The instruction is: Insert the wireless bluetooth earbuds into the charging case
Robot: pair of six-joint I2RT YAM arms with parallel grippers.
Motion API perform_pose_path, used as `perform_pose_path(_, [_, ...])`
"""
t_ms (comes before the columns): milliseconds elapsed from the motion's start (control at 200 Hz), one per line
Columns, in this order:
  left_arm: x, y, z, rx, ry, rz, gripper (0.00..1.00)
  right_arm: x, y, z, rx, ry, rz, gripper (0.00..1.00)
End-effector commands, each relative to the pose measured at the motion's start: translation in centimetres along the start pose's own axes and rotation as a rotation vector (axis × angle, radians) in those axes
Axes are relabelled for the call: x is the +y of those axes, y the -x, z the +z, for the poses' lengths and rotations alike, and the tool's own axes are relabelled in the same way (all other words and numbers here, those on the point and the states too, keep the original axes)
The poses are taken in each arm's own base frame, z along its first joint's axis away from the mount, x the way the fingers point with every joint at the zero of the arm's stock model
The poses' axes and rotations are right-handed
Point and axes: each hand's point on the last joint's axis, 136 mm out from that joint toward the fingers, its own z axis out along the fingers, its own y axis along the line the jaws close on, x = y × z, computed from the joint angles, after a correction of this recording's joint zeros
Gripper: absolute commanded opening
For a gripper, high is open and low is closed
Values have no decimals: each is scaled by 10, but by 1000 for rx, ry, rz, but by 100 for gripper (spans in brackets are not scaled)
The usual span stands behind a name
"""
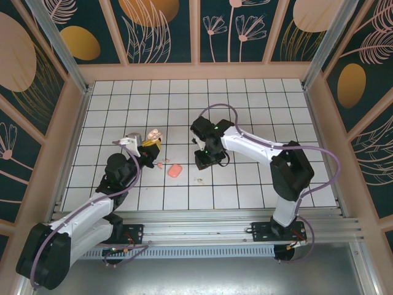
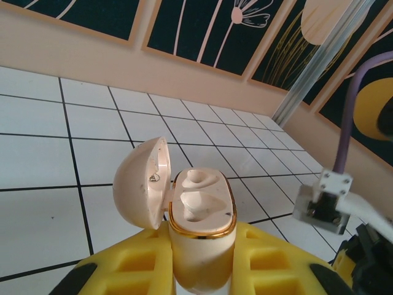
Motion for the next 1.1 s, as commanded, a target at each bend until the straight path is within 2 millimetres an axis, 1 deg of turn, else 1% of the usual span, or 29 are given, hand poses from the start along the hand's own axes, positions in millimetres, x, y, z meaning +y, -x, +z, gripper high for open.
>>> perform_pose_path(0, [4,3,-2,-11,21,-4,15,8,-11,11,79,-13,-64,35])
perform_pose_path(165, [4,2,-2,-8,22,-7,15,17,-14,25,123,-5,-120,35])
perform_pose_path(415, [4,4,-1,-6,23,-7,15,21,-28,47,202,-15,-176,35])
perform_pose_path(661, [2,5,0,-4,19,-13,15,24,-29,55,208,-3,-197,34])
perform_pose_path(1011, [2,4,0,0,16,-14,15,21,-27,68,218,-11,-212,32])
perform_pose_path(1096, [2,4,1,2,15,-14,15,22,-25,70,210,-3,-213,30])
